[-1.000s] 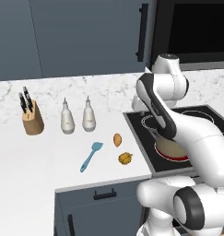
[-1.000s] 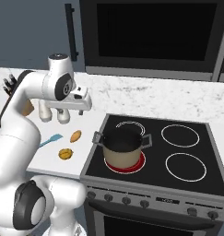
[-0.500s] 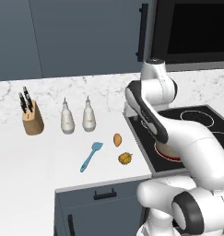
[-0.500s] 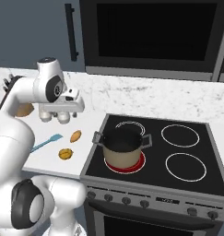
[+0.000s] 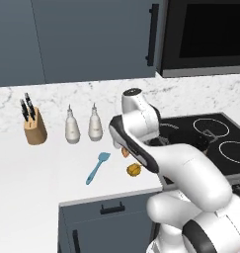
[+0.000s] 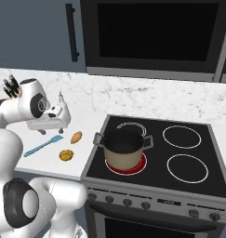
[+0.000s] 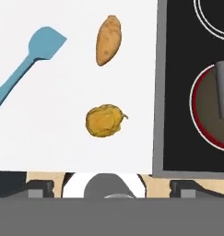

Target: Put the squash and potato in the pot. Retrieve the spatula and lightly stir the vegetables in the pot.

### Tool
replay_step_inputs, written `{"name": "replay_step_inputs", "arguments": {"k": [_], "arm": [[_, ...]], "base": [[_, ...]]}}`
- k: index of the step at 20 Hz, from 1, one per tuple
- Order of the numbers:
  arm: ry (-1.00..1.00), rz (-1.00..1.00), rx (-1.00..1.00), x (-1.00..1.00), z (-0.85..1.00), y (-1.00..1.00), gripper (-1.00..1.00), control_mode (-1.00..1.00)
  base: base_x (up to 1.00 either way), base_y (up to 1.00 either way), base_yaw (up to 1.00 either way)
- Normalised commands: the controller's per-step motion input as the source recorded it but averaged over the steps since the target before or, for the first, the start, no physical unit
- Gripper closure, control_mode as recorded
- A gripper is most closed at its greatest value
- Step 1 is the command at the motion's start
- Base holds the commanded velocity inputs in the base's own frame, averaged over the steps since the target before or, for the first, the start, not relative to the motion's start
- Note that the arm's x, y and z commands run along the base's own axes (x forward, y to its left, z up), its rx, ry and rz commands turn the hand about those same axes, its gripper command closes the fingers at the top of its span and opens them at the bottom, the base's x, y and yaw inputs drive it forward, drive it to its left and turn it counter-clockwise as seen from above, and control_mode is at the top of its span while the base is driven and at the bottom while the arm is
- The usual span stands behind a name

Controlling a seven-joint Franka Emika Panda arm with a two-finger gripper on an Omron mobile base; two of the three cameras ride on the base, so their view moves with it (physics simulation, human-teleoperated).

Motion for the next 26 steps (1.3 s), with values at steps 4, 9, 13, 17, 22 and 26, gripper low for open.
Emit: {"name": "replay_step_inputs", "arguments": {"k": [4,9,13,17,22,26], "arm": [[0.08,-0.14,-0.01,0.00,-0.94,0.19,-1.00,-1.00],[0.04,-0.20,0.00,0.00,-0.82,0.02,-1.00,-1.00],[0.07,-0.28,0.00,0.09,-0.64,0.00,-1.00,-1.00],[0.07,-0.27,0.00,0.21,-0.47,-0.04,-1.00,-1.00],[0.01,-0.26,0.00,0.26,-0.21,-0.10,-1.00,-1.00],[0.00,-0.25,0.00,0.23,-0.03,-0.04,-1.00,-1.00]], "base": [[0.00,0.00,0.00],[0.00,0.00,0.00],[0.00,0.00,0.00],[0.00,0.00,0.00],[0.00,0.00,0.00],[0.00,0.00,0.00]]}}
